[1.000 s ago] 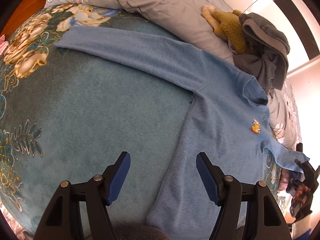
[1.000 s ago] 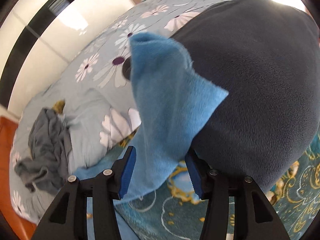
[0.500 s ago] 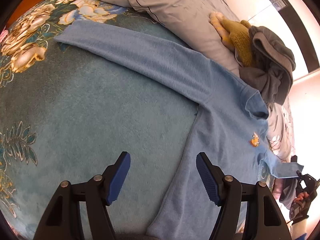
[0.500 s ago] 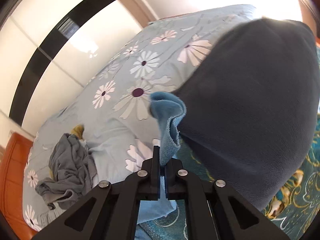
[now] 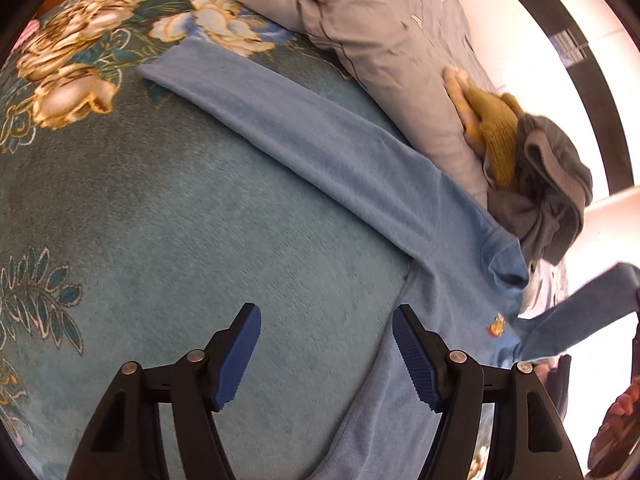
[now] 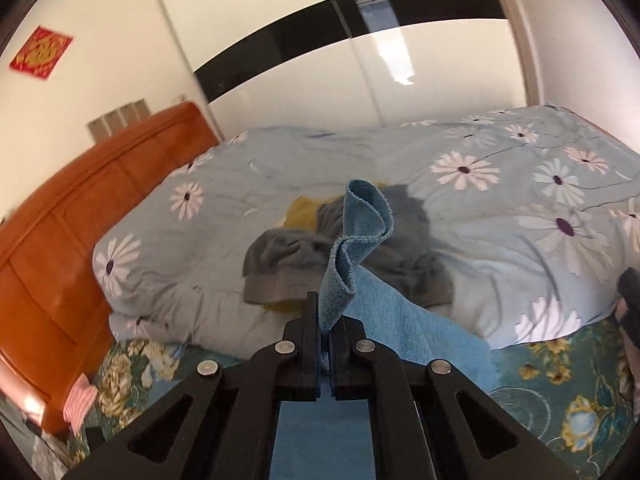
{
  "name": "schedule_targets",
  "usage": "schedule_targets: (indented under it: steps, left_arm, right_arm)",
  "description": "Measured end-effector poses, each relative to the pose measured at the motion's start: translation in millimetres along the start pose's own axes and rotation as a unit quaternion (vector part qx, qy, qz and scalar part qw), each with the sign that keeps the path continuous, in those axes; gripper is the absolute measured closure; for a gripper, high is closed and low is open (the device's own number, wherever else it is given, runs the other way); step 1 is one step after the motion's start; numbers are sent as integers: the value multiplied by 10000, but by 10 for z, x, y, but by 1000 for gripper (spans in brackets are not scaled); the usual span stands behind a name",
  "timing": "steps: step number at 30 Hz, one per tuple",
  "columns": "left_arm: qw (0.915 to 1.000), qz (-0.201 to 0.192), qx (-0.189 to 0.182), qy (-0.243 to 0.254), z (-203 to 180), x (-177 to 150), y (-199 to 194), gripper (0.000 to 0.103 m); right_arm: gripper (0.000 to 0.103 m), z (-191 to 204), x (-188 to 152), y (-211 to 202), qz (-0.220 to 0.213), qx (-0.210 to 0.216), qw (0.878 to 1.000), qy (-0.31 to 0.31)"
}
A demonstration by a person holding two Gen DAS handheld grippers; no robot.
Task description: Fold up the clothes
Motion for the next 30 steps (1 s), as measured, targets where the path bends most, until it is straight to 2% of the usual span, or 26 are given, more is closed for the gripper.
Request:
schedule_targets:
  steps: [5,10,17,19,22,24,27,30]
  left_arm:
    - [9997,-93,-122,-183,146,94,-37,31]
    - [9993,-133,-201,-289,224,176,-29,31]
    - [9992,-102,-244,-312,226,273,57,31]
    - [9991,-93,-256,-319,227,301,81,31]
    - [9991,-80,-274,-329,227,342,117,31]
    - [9990,-71,-287,-335,228,370,142,31]
    - [9992,-64,-330,-235,98,415,182,31]
    - [9991,-46,-421,-89,-116,475,249,31]
  right_arm:
    - [101,779,-324,641,542,-44,9948,-857]
    - [101,1549,-647,1277,1079,-88,9794,-1705]
    - [99,1595,-1033,1930,1843,-529,9594,-2067]
    - [98,1594,-1067,1981,1903,-546,9574,-2103]
    - [93,1600,-1115,2033,2002,-424,9559,-2107]
    - [70,1630,-1147,2018,2104,-148,9538,-2139]
    - [68,1670,-1175,1958,2195,219,9504,-2191]
    - [65,1557,-1039,1721,2029,619,9596,-1850]
Point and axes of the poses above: each gripper's, at about its wrist camera, not at the fingertips, and y roughly the way its jaws point, z to its left, x to its top, the point moved 5 cm from there along y, roughly the way its jaws point, and after that the axes turned 8 degrees about z, right-handed, at the moved point
